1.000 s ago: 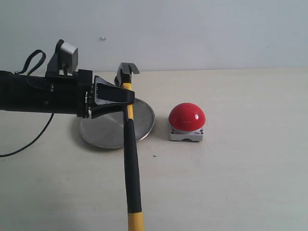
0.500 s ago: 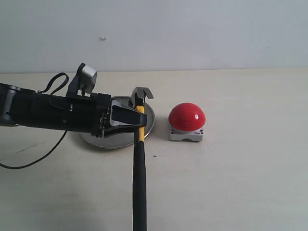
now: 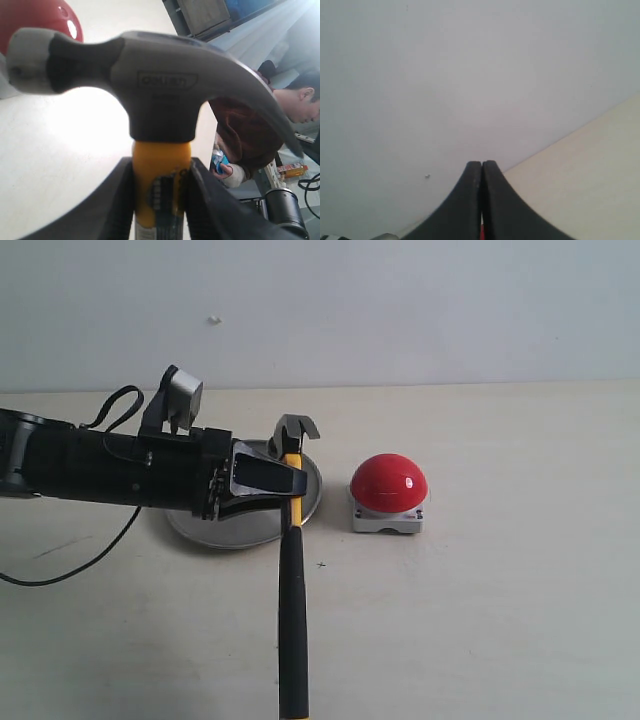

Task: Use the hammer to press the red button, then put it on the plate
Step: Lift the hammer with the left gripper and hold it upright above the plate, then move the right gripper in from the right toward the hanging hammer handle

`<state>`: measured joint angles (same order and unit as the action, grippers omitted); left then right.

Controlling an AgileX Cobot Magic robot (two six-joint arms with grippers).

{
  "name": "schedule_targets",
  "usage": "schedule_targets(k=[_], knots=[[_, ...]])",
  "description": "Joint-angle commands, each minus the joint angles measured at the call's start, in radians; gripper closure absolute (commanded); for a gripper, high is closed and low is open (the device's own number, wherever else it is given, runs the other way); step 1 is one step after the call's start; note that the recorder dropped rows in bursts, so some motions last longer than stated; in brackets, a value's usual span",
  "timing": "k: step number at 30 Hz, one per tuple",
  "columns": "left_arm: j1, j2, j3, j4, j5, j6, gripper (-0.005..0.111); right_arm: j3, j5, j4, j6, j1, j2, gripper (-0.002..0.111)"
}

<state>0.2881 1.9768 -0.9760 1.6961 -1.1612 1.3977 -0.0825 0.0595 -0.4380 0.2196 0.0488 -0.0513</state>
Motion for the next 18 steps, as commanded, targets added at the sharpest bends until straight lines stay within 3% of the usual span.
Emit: schedule_targets(k=[1,12,18], knots=[[0.002,-0.011,-0.016,0.048,-0.060,-0.007,0.107,-0.119,0.085,0.023,-0.159,0.003,-0.140,0.108],[0.002,-0.011,-0.016,0.048,-0.060,-0.036,0.107,-0.472,0.557,0.025,-0.458,0.003,-0.714,0.108],[0.002,-0.011,-0.014,0.048,-0.060,-0.046,0.107,-0.656,0.886,0.112,-0.436,0.003,-1.004,0.108]])
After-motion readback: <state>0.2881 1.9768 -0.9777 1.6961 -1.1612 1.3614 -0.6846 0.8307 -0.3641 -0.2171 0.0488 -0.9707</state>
